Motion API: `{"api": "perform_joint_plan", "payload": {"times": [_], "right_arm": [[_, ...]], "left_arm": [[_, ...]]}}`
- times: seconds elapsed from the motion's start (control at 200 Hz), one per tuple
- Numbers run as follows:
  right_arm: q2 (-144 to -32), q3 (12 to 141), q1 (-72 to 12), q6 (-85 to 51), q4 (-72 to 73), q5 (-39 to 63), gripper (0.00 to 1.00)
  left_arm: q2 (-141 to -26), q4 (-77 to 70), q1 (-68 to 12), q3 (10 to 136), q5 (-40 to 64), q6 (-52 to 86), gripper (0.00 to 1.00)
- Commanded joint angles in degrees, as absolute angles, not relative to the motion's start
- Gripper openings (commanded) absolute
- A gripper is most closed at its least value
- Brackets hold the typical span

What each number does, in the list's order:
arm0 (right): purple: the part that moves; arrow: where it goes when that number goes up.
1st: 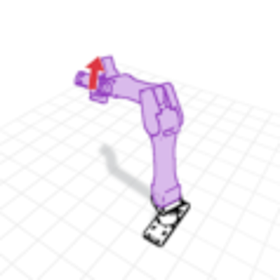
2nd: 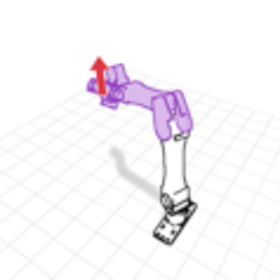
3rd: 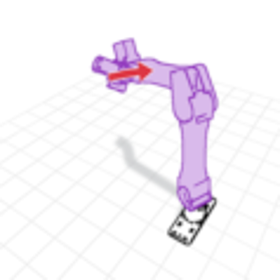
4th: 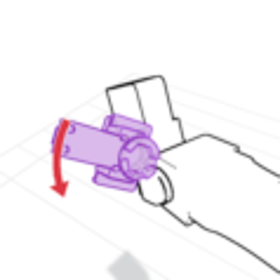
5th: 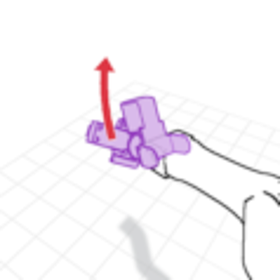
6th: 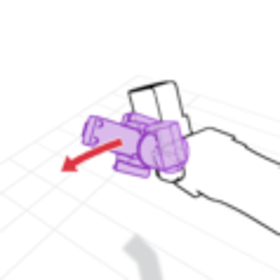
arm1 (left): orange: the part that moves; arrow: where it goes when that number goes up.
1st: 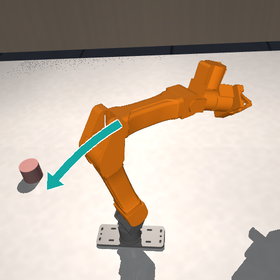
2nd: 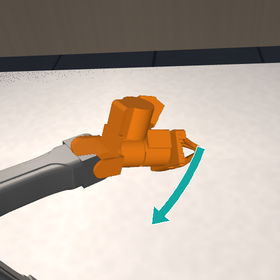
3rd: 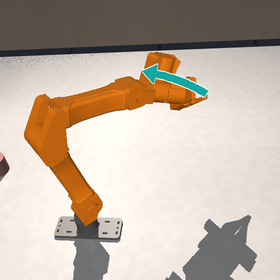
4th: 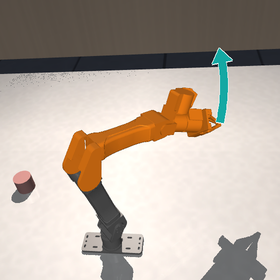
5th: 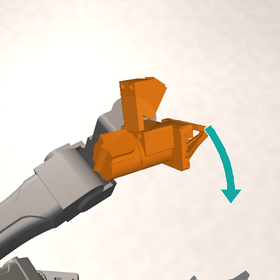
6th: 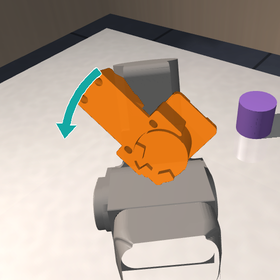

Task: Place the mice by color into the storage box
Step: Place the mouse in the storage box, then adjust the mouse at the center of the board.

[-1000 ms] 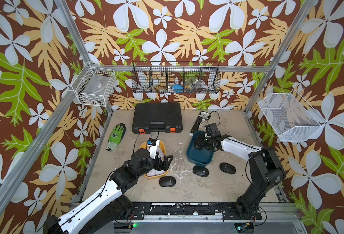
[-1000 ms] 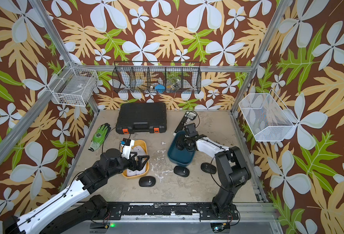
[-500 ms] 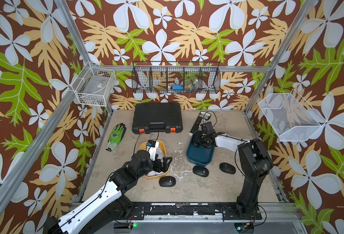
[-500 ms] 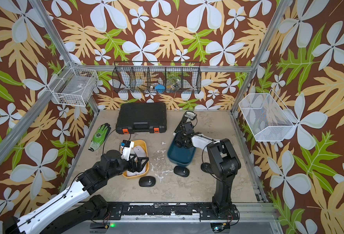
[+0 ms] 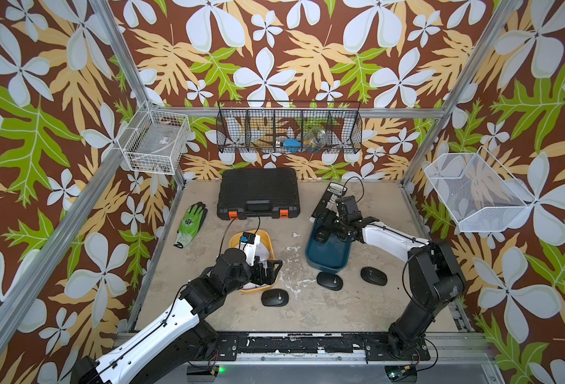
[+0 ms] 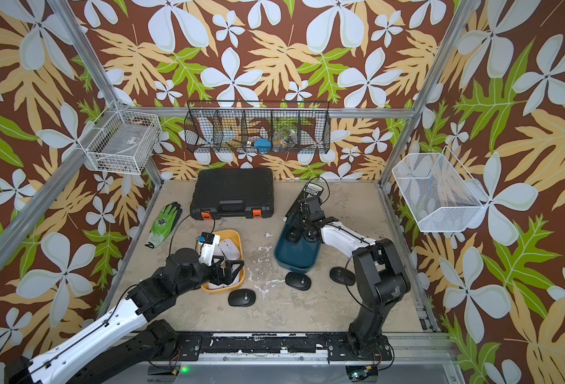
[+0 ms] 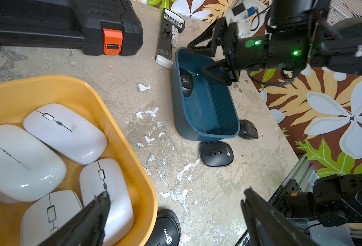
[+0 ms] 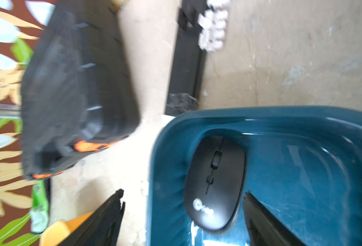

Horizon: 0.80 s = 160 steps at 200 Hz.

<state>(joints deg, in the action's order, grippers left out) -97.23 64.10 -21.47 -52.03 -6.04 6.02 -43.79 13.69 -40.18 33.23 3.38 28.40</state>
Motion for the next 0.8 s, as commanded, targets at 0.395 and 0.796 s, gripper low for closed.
{"api": "perform_joint_plan", "payload": {"times": [0.395,0.796], "right_arm": [[-62.59,44.25,-18.28,-41.80,-26.75,4.86,0.00],[-54.38,30.54,-18.26,-48.22,-34.12,2.37,0.00]], "left_arm": [[-42.98,14.44,-40.08,34.27,2.90,27.51,1.00],[-45.68,10.66,-40.08,34.10,3.61,28.80,1.00]]}}
